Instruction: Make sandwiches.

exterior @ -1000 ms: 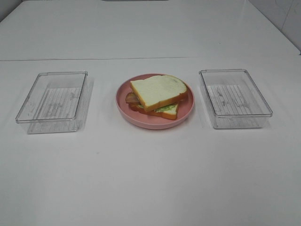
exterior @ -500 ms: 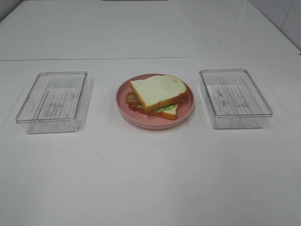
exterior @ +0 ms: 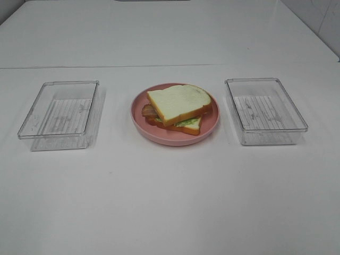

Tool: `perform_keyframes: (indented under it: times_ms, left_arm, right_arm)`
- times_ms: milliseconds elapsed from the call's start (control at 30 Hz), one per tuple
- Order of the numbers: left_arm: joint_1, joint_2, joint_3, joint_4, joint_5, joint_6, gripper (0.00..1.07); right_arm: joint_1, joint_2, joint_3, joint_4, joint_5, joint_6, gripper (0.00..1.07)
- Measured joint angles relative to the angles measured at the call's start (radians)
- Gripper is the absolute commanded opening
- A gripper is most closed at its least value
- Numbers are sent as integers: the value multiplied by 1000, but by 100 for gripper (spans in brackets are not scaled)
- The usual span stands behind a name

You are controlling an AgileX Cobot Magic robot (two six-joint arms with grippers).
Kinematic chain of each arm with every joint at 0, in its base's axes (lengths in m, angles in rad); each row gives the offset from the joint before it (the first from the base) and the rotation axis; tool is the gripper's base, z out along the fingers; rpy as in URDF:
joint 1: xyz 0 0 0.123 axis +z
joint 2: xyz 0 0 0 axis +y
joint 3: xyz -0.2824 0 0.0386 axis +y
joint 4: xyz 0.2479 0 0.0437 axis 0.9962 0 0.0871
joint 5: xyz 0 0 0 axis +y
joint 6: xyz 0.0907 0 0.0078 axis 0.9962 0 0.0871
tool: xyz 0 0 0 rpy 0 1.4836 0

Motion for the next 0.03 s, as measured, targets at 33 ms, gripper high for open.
perform_keyframes:
  times_ms: [33]
  left_arm:
    - [0, 0, 0, 0, 0, 0, 93]
  right_arm:
    - [0, 0, 0, 0, 0, 0, 99]
